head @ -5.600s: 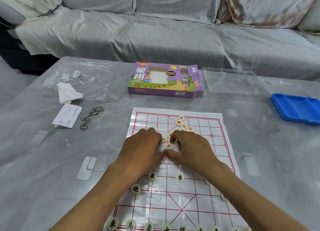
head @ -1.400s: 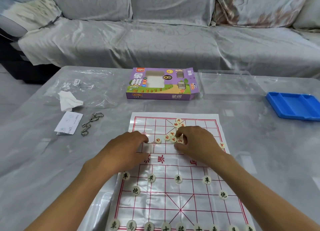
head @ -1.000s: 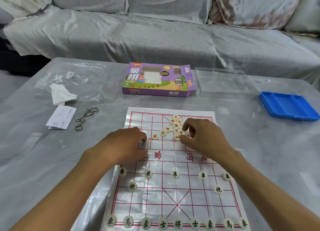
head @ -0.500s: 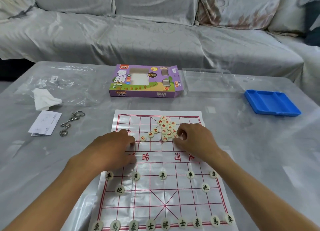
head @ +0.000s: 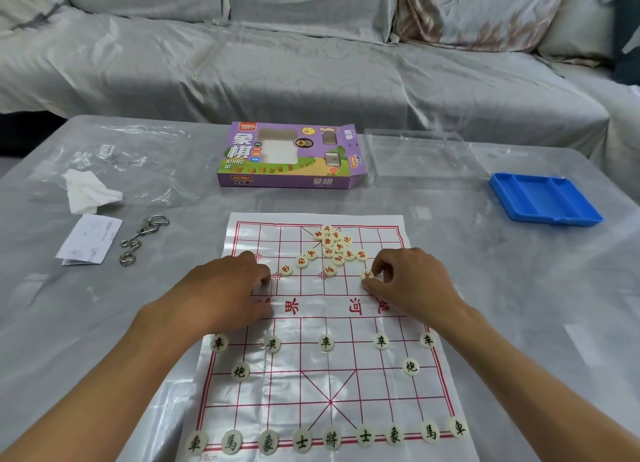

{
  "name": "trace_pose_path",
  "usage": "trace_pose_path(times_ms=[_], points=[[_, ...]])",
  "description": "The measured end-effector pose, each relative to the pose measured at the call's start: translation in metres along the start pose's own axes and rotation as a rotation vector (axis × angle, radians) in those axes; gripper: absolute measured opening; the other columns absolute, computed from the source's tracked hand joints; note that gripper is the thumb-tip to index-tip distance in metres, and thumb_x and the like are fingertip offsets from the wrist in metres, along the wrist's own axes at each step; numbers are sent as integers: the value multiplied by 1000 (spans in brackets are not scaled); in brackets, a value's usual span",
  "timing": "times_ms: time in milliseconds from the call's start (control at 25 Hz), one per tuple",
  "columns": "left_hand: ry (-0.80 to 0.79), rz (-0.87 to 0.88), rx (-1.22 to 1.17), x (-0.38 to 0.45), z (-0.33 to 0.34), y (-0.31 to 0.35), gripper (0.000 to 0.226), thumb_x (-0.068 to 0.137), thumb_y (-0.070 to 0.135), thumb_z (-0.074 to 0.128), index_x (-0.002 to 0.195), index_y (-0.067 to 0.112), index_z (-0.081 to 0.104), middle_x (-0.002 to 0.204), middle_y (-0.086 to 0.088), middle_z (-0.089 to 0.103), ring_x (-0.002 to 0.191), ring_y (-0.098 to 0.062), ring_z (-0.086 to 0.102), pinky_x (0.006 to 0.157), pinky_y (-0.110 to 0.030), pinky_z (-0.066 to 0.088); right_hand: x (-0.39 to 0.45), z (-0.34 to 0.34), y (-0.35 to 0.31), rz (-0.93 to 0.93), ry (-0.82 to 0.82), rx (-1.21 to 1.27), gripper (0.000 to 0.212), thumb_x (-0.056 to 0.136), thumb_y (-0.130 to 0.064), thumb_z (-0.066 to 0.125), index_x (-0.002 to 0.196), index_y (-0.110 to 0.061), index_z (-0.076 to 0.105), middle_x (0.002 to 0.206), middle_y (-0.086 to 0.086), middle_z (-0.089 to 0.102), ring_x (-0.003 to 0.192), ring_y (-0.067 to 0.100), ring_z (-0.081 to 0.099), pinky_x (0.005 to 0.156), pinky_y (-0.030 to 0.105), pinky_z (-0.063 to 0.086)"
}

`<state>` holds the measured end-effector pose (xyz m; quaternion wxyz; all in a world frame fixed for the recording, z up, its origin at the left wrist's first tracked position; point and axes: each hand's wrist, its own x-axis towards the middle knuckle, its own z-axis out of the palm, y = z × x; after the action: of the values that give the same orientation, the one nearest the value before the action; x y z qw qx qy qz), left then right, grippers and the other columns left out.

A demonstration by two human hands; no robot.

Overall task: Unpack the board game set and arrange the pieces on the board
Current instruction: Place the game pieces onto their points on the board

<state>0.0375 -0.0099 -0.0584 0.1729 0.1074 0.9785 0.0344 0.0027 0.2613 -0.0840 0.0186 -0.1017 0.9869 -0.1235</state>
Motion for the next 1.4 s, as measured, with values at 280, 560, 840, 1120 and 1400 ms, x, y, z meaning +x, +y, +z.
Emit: trace_pose_path(times_ms=[280,560,840,1120,1400], points=[[5,1,-3,0,0,0,39,88,58,53,120,35,51,120,12,47,101,-13,52,85,-33,49,0,0,1,-10,-10,14,23,85,-51,63,94,-31,62,68,-20,49,72,4,49,66,23,39],[9,2,-8,-1,-1,1,40,88,56,54,121,34,51,120,12,48,102,-13,52,85,-33,48,6,-10,2,-17,72,137,24,84,-49,65,100,-32,62,82,-16,63,76,4,57,72,27,50],[23,2,-1,0,0,1,36,88,54,53,117,32,52,117,10,48,101,-14,52,84,-34,48,14,12,-35,-170,-8,24,21,86,-50,61,87,-29,58,76,-14,56,74,8,52,66,23,40],[27,8,3,1,0,0,34,88,53,54,113,30,53,113,9,48,98,-15,52,82,-33,48,34,13,-37,-52,117,82,17,89,-42,59,87,-26,62,79,-13,59,78,10,55,69,27,44],[28,11,6,-1,-1,1,34,89,50,53,114,28,53,114,8,48,99,-16,52,82,-33,48,55,13,-45,97,58,-14,25,85,-47,62,81,-22,62,80,-7,64,74,12,58,65,26,44]])
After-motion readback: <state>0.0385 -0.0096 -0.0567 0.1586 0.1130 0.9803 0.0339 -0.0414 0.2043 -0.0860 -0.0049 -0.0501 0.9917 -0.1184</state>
